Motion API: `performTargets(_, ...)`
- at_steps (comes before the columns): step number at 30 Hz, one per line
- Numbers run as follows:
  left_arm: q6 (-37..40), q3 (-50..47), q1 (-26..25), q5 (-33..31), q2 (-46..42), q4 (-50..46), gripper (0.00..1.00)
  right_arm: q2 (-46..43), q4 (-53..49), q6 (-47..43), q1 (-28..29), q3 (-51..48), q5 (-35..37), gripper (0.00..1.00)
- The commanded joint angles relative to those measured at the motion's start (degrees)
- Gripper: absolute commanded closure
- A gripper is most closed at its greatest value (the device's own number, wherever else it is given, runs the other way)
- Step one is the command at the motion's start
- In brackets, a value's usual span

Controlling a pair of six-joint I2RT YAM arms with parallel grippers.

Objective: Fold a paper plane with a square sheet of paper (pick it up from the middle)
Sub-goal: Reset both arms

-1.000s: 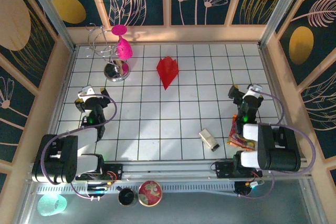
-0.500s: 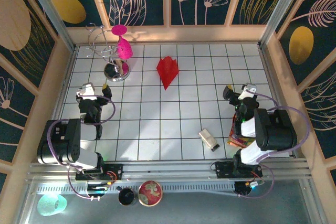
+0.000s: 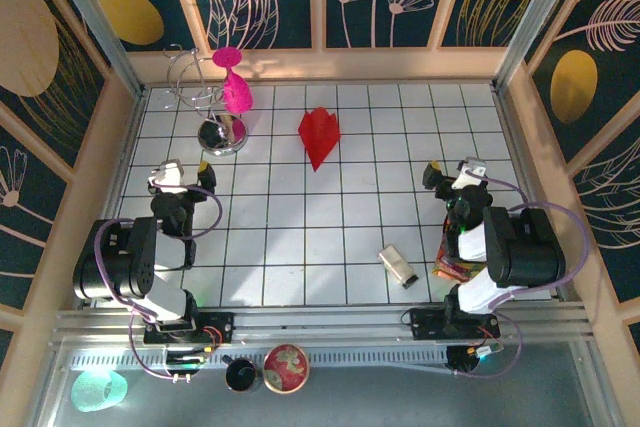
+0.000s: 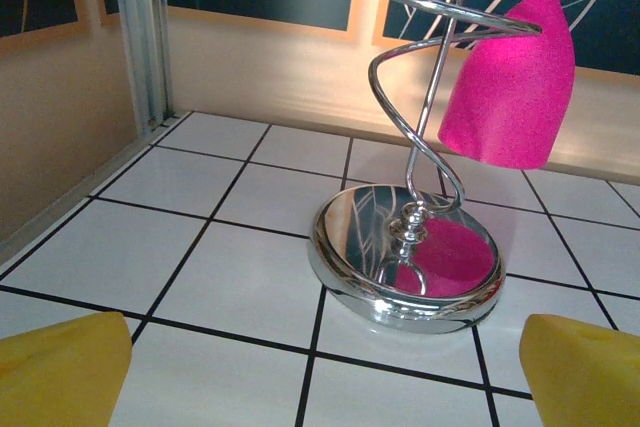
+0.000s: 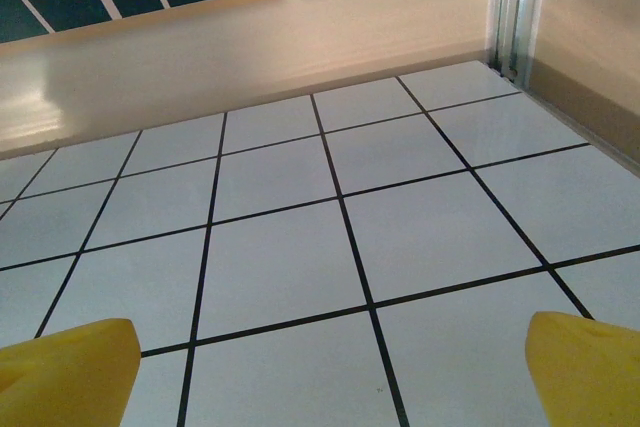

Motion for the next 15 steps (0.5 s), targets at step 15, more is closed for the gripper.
performTargets(15, 5.07, 2.15, 0.07, 11.78, 0.63, 0.11, 0.01, 0.37, 2.41, -1.29, 0.58, 0.97, 1.1, 0.01)
